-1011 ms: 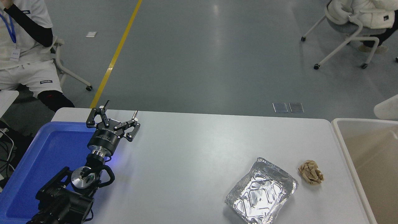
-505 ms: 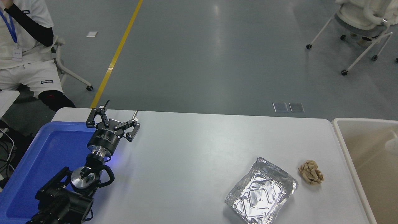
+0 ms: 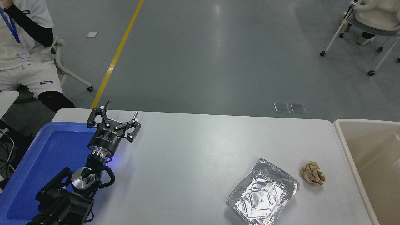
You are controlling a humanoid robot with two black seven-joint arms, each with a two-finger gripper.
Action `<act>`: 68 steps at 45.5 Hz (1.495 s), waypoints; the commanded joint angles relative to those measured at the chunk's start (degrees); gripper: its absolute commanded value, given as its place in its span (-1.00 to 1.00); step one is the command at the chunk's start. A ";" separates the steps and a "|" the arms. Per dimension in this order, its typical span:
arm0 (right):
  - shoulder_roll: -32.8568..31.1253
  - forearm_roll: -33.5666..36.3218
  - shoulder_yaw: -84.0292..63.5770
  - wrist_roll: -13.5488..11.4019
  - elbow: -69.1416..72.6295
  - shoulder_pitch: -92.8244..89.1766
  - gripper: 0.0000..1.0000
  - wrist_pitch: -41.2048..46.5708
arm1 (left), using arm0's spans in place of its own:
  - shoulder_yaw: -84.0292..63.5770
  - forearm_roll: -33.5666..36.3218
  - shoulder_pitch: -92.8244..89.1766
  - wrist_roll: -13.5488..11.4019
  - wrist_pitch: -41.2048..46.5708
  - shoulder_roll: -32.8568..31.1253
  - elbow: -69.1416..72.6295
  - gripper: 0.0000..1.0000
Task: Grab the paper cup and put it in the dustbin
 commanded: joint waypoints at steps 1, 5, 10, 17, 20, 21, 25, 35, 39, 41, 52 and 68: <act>0.37 0.64 0.28 -0.44 0.12 -1.71 0.96 -3.58 | 0.00 0.00 0.00 0.00 0.00 0.00 0.00 0.98; 0.38 0.64 0.28 -0.44 0.21 -1.97 0.96 -3.67 | 0.00 0.00 0.00 0.00 0.00 0.00 0.00 0.98; 0.46 0.64 0.28 -0.44 0.12 -1.45 0.96 -3.76 | 0.00 0.00 0.00 0.00 0.00 0.00 0.00 0.98; 0.73 0.64 0.28 -0.44 0.04 -0.04 0.96 -5.51 | 0.00 0.00 0.00 0.00 0.00 0.00 0.00 0.98; 1.16 0.64 0.28 -0.27 0.04 0.05 0.96 -7.71 | 0.00 0.00 0.00 0.00 0.00 0.00 0.00 0.98; 1.60 0.64 0.20 -0.27 -0.14 0.14 0.96 -8.50 | 0.00 0.00 0.00 0.00 0.00 0.00 0.00 0.98; 2.05 0.64 -0.16 -0.27 -0.23 1.01 0.96 -10.96 | 0.00 0.00 0.00 0.00 0.00 0.00 0.00 0.98; 1.43 0.64 -0.24 -0.36 -0.23 2.24 0.98 -10.27 | 0.00 0.00 0.00 0.00 0.00 0.00 0.00 0.98; 1.08 0.64 -0.42 -0.44 -0.32 3.65 0.98 -9.21 | 0.00 0.00 0.00 0.00 0.00 0.00 0.00 0.98; 0.12 0.64 -0.42 -0.44 -0.32 4.35 0.98 -9.03 | 0.00 0.00 0.00 0.00 0.00 0.00 0.00 0.98; -14.90 -0.33 -2.09 -0.62 12.31 15.24 0.98 -4.64 | 0.00 0.00 0.00 0.00 0.00 0.00 0.00 0.98; -30.83 -0.50 -18.43 -0.53 40.02 45.12 0.98 -4.73 | 0.00 0.00 0.00 0.00 0.00 0.00 0.00 0.98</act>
